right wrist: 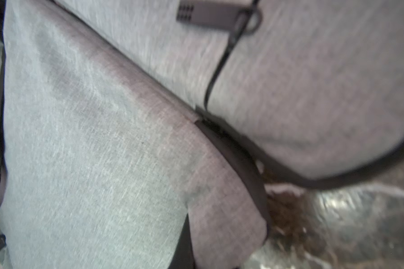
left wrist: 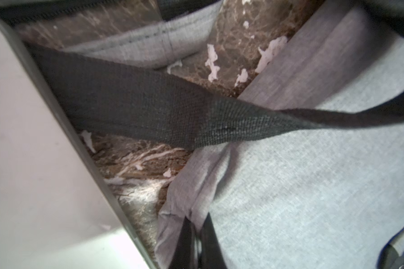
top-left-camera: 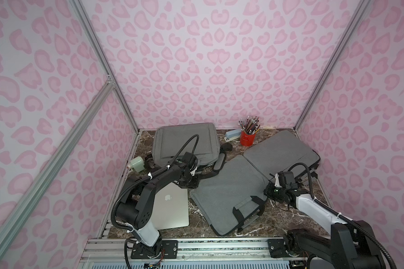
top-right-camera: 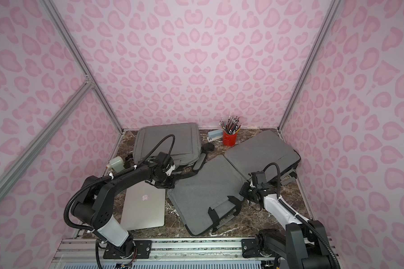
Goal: Open the zippered laptop bag and take out the laptop
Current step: Adjust the zippered laptop bag at the center of the board.
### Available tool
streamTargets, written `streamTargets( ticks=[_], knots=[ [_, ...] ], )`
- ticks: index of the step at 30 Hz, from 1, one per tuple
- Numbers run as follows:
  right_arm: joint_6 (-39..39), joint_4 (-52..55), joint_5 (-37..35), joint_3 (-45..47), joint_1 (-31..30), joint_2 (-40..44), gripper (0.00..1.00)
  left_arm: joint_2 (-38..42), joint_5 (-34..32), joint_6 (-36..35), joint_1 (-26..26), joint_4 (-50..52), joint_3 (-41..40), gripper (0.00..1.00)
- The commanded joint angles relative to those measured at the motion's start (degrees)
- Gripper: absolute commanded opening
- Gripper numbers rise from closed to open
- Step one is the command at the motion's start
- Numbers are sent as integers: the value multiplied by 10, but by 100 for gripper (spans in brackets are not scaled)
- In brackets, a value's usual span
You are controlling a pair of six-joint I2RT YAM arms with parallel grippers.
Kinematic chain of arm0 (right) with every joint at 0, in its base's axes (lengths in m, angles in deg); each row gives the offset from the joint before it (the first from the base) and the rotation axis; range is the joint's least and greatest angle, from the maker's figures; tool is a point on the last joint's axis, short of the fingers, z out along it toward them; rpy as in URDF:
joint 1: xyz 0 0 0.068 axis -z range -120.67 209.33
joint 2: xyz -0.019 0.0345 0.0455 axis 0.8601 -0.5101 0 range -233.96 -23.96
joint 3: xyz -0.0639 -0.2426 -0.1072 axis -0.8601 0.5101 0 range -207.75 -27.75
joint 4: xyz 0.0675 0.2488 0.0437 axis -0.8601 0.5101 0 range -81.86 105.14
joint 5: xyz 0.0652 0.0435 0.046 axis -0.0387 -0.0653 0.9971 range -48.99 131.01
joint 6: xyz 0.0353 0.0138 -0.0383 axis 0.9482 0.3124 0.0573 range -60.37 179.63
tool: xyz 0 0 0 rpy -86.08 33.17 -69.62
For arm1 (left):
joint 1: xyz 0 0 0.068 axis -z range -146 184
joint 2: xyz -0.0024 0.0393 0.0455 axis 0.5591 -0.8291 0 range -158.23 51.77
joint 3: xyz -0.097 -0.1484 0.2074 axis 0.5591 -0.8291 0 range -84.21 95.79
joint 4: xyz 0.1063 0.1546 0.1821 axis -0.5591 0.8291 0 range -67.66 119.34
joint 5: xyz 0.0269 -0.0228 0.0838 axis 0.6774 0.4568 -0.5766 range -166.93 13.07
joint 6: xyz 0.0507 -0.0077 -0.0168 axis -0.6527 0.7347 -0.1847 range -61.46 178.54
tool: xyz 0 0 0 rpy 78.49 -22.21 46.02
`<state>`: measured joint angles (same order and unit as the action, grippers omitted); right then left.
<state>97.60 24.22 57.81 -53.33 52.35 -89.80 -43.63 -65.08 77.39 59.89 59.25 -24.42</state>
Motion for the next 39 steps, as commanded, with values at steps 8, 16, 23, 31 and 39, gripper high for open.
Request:
streamTargets(
  ticks=[8,16,23,31,39],
  knots=[
    [22,105,63,-20,-24,112,0,78,-1,-2,2,66,30,2],
    [46,135,79,-83,-35,178,0,120,-30,-24,3,126,102,2],
    [79,104,77,-148,-85,157,0,76,-57,-63,-24,164,209,2],
    [129,7,66,-196,-178,55,0,-64,-31,-92,-92,181,360,2],
    [163,-86,42,-213,-239,-31,0,-189,-60,-96,-120,193,485,2]
  ],
)
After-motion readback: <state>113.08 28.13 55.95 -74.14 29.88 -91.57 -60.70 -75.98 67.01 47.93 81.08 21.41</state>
